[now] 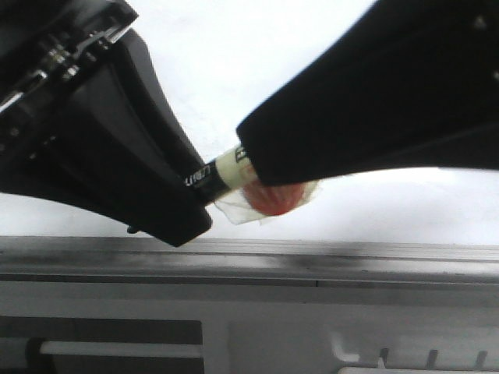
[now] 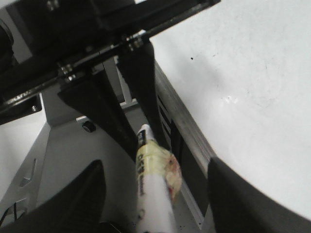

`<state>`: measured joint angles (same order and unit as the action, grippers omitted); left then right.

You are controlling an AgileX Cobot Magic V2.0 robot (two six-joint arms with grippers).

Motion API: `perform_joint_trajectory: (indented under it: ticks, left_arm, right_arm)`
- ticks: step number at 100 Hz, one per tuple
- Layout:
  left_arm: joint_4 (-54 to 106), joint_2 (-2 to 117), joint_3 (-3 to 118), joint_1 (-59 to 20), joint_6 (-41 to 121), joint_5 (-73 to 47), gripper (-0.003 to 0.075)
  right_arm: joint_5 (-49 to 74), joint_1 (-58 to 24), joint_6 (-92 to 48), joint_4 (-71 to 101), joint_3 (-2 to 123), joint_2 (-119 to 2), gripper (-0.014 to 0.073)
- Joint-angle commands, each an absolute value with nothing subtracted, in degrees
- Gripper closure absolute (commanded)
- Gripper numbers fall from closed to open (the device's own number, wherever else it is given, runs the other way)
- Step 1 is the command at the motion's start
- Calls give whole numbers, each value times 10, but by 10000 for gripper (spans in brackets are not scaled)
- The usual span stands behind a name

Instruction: Write number 6 on whiteboard

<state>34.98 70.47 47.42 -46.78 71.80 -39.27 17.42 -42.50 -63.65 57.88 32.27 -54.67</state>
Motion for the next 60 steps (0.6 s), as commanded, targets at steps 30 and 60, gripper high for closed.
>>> perform_joint_trajectory:
  ticks: [30, 60]
  left_arm:
    - [372, 691, 492, -469, 718, -379, 739]
    - [374, 691, 492, -469, 718, -379, 727]
  right_arm:
    - [158, -427, -643, 609, 344, -543, 664]
    - [158, -427, -643, 609, 344, -543, 664]
